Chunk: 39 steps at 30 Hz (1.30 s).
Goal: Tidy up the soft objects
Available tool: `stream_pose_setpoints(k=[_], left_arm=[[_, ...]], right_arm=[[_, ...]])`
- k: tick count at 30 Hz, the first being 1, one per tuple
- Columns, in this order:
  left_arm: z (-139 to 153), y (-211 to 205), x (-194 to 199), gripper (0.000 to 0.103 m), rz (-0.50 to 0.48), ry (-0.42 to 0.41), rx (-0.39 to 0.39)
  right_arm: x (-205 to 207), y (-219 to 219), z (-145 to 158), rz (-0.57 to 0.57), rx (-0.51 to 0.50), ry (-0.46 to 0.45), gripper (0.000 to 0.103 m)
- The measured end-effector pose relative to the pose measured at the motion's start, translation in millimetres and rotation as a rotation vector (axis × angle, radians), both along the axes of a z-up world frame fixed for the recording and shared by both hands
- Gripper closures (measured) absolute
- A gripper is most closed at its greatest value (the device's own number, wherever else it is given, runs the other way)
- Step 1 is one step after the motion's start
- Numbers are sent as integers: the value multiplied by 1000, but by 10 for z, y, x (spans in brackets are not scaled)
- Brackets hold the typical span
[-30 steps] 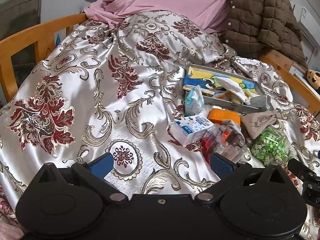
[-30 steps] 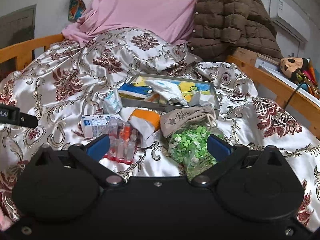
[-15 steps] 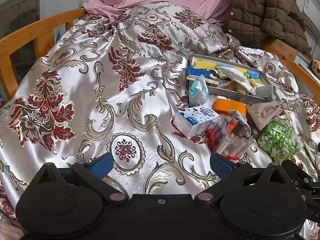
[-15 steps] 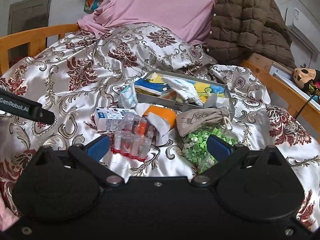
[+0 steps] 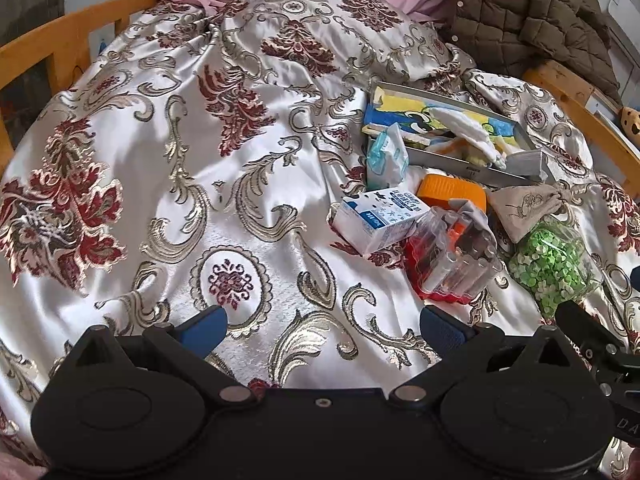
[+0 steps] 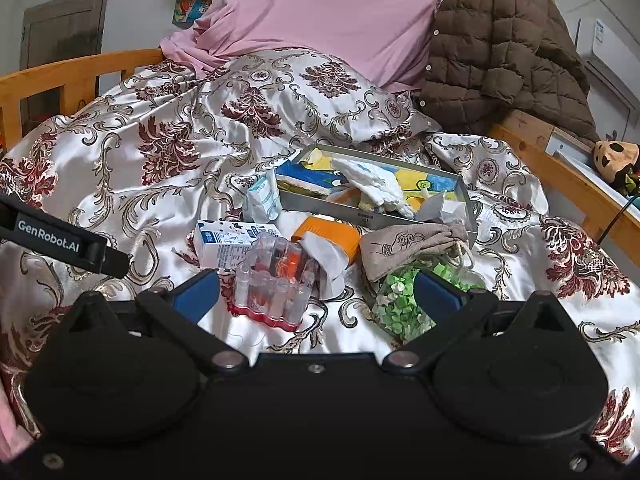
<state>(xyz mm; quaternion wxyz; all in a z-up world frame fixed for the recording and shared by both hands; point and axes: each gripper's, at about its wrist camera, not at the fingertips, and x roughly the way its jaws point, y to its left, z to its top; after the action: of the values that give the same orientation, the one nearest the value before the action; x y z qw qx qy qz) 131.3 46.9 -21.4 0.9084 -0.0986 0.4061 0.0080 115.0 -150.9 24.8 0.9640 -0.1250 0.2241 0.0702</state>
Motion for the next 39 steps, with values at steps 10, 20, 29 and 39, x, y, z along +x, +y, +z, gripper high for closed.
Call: stream_pose_setpoints(k=[10, 20, 29, 39], left_arm=[[19, -91, 313, 1, -25, -61, 115], [0, -158, 691, 1, -36, -138, 125], [-68, -151, 1034, 1, -38, -214, 123], [-173, -183, 1438, 1, -110, -275, 43]], right_arm=[[199, -4, -2, -6, -43, 3, 1], [590, -68, -30, -3, -5, 51, 1], [1040, -163, -170, -2, 64, 117, 1], [1358, -194, -355, 12, 102, 132, 1]])
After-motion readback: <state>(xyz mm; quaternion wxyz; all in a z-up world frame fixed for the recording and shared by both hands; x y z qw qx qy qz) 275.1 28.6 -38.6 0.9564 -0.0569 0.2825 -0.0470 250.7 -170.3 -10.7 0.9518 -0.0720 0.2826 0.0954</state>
